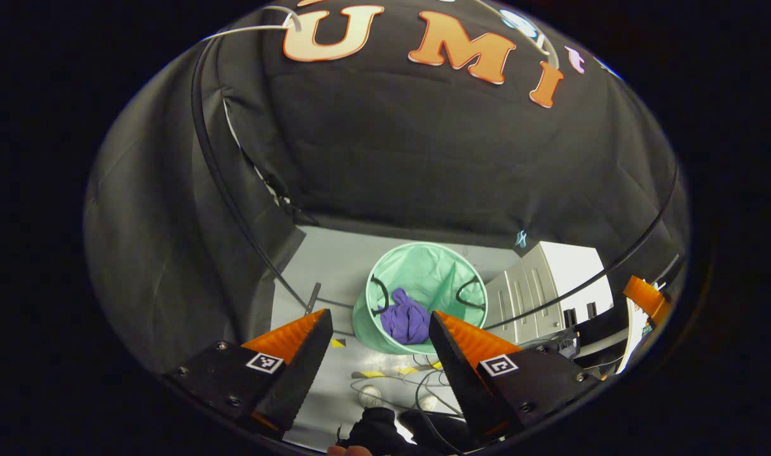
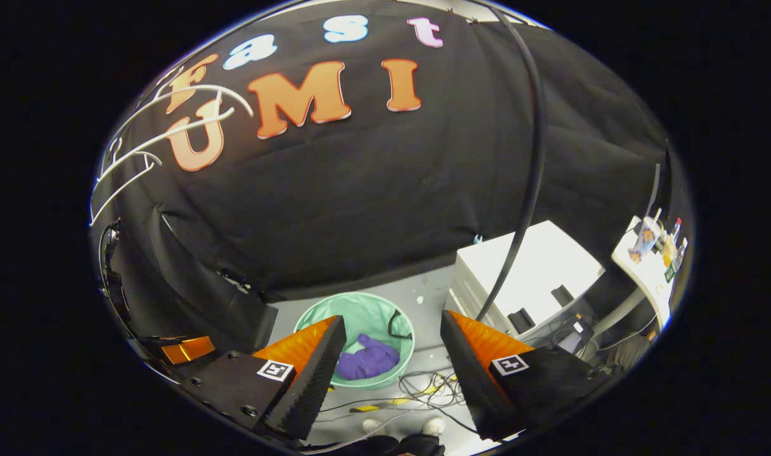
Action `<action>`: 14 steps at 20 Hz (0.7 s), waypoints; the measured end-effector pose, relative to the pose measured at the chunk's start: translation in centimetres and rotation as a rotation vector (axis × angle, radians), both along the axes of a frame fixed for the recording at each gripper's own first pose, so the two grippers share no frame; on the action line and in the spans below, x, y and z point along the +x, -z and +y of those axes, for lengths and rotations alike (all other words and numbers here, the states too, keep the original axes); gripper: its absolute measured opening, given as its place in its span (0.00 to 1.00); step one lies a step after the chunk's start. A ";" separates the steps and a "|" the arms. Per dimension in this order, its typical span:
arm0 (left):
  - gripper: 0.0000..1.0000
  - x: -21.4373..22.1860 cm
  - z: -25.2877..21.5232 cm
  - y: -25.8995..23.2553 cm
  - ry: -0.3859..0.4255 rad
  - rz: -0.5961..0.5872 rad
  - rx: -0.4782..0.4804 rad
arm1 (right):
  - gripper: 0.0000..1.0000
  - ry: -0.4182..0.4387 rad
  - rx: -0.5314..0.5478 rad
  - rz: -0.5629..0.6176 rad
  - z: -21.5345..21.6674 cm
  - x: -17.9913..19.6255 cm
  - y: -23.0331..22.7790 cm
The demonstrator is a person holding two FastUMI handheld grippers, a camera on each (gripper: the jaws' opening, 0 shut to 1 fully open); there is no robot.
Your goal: Grasp the clothes on the hanger with both hands and then place them into the laundry hamper below.
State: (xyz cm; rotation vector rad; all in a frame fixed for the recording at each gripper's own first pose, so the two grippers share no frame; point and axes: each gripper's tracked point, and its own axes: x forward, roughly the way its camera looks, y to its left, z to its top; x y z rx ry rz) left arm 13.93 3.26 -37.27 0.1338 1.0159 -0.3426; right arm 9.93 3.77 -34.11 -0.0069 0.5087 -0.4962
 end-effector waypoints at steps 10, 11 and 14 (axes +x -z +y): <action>0.98 -2.0 -8.1 -13.6 0.025 -0.276 -0.141 | 0.98 -0.088 -0.150 -0.242 -3.3 -8.2 -15.9; 0.97 -2.2 -8.8 -15.2 0.023 -0.330 -0.149 | 0.93 -0.101 -0.176 -0.267 -4.2 -9.6 -17.3; 0.96 -4.3 -10.2 -19.8 -0.027 -0.426 -0.202 | 0.91 -0.155 -0.233 -0.339 -5.2 -12.7 -21.8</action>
